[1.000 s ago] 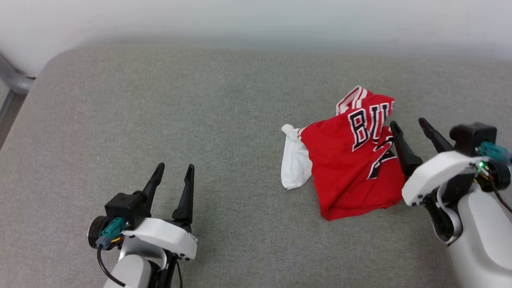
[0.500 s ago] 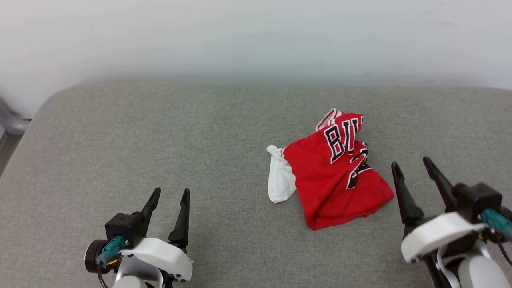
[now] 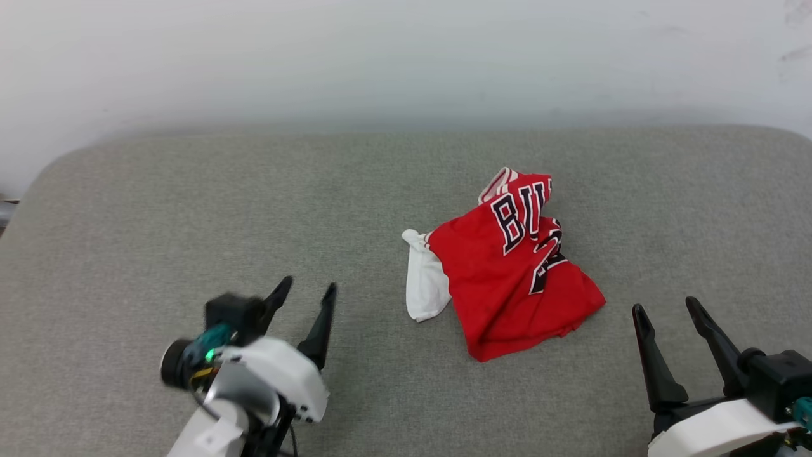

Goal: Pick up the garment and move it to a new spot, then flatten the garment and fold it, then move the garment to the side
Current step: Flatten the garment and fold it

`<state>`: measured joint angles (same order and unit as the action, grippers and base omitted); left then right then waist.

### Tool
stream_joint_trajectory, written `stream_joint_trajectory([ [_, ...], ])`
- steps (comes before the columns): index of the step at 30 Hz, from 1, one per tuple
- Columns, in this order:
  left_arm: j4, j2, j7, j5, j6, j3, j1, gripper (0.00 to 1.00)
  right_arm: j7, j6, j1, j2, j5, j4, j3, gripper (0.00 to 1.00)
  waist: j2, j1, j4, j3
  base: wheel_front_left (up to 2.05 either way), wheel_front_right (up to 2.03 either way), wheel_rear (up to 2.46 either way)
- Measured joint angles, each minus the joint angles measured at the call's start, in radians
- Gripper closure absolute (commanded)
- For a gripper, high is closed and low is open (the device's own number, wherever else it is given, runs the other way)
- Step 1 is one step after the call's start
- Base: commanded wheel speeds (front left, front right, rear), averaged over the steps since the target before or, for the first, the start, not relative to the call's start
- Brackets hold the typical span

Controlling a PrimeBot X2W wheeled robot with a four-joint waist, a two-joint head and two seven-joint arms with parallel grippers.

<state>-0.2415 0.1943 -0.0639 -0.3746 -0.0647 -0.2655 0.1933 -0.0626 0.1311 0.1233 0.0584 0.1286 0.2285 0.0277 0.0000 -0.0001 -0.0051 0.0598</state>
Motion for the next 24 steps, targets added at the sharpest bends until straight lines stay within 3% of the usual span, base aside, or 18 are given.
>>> stream_joint_trajectory([
  [6, -0.014, 0.005, 0.188, -0.009, -0.032, -0.075, 0.135, 0.0, -0.016, 0.0, 0.007, -0.005, -0.007, 0.05, -0.001, 0.0, 0.0, 0.0, -0.033, 0.044, 0.0, 0.0, 0.0],
  [7, -0.042, 0.011, 0.284, -0.015, -0.044, -0.117, 0.2, 0.0, -0.008, 0.0, -0.005, -0.005, 0.015, 0.052, 0.002, 0.0, 0.0, 0.0001, -0.053, 0.077, 0.0, 0.0, 0.0],
  [9, -0.067, 0.017, 0.345, -0.018, -0.05, -0.145, 0.242, 0.0, -0.004, 0.0, -0.014, -0.006, 0.029, 0.046, -0.001, 0.0, 0.0, 0.0002, -0.07, 0.099, 0.0, 0.0, 0.0],
  [24, -0.275, 0.081, 0.703, -0.072, -0.065, -0.347, 0.452, 0.0, 0.058, 0.0, -0.065, -0.006, 0.098, -0.044, -0.02, 0.0, 0.0, 0.0002, -0.173, 0.213, 0.0, 0.0, 0.0],
])
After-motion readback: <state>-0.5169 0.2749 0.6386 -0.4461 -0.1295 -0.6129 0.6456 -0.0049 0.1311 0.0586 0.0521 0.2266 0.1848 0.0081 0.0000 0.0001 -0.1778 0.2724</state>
